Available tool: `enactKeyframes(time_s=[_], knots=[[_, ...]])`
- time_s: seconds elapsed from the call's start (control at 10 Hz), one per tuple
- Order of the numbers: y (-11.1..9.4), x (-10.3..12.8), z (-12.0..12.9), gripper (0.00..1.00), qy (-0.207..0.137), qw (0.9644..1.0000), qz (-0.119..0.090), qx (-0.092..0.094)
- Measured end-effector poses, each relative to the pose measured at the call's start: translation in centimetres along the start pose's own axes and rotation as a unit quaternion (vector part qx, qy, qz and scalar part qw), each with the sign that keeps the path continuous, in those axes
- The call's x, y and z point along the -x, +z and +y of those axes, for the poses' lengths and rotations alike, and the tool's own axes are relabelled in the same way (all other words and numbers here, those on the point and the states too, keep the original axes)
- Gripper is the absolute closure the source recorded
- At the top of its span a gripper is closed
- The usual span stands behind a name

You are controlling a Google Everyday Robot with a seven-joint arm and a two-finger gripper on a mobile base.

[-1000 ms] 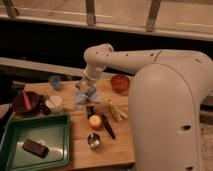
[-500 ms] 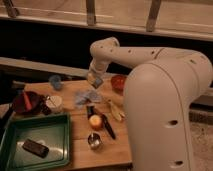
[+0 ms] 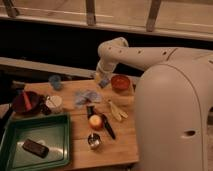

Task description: Place sponge in red bowl

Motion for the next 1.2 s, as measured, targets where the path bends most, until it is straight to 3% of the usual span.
enactKeyframes(time_s=[0.2, 0.4, 0.6, 0.8, 1.0, 1.1, 1.2], knots=[[0.0, 0.0, -0.1, 0.87, 0.001, 1.0000, 0.000, -0.001], [0.0, -0.4, -1.0, 0.87, 0.026, 0.9996, -0.001, -0.011], [-0.5, -2.0, -4.0, 0.87, 0.064, 0.9975, -0.003, -0.031], [-1.6, -5.7, -8.3, 0.87, 0.116, 0.9918, -0.012, -0.051], [-1.9, -7.8, -11.9, 0.87, 0.152, 0.9866, -0.017, -0.057], [-1.8, -8.2, -12.7, 0.87, 0.154, 0.9864, -0.017, -0.055], [-0.6, -8.1, -14.2, 0.87, 0.138, 0.9895, -0.010, -0.043]])
